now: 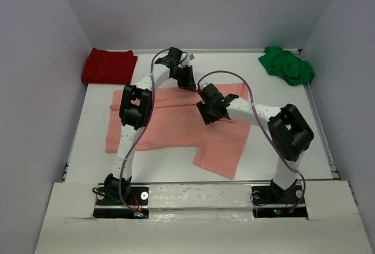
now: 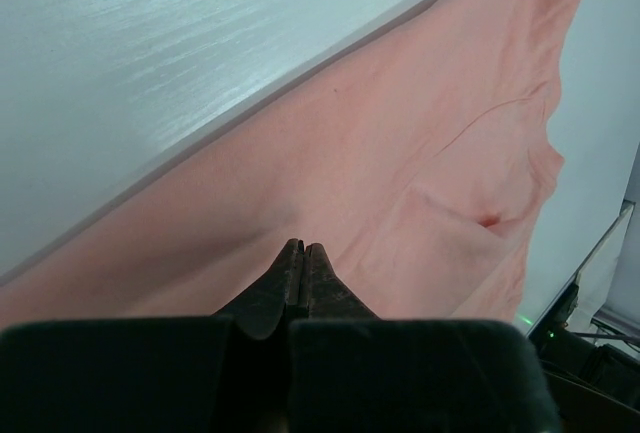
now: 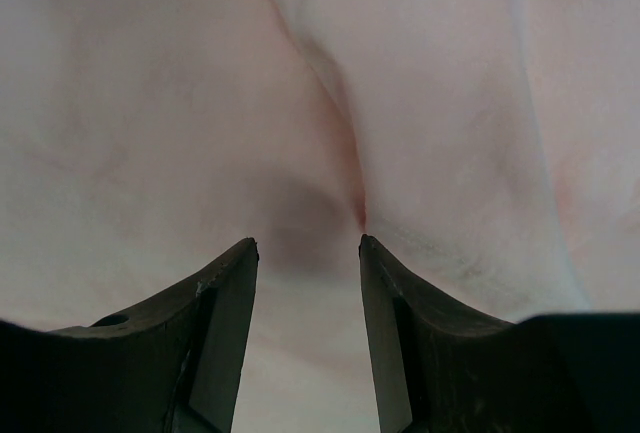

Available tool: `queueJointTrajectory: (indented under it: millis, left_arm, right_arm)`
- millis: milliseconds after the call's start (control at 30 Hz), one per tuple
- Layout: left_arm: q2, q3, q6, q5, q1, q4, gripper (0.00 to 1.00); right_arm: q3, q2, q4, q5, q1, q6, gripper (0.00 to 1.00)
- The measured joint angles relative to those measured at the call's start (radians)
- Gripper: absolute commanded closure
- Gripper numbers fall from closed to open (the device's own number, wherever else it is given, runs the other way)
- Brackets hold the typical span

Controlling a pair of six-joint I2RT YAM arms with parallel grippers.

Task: Fold and stack the t-shirts
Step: Fold the flattened tshirt in 1/3 of the way

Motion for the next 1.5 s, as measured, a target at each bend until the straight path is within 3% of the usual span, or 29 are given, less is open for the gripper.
queueJointTrajectory:
  millis: [967,1067,1100,1133,1500]
  left_arm:
    - [0.046,0.019,0.023,-0.029,0.000,-0.097,0.97]
    - [0.050,0.028,0.022,-0.029,0.000,-0.105,0.97]
    - [0.051,0.031,0.021,-0.029,0.000,-0.108,0.97]
    - [0.051,0.032,0.021,-0.029,0.000,-0.108,0.97]
    - [0.054,0.037,0.021,-0.029,0.000,-0.113,0.97]
  right_arm:
    - [0.135,0.129,0.005,0.034,-0.093,0.026,0.49]
    - [0.140,0.129,0.005,0.028,-0.093,0.033,0.67]
    - [0.141,0.129,0.003,0.027,-0.093,0.036,0.88]
    - [0.142,0.129,0.003,0.026,-0.093,0.035,0.99]
    - [0.269,0.148,-0.052,0.008,-0.127,0.050,1.00]
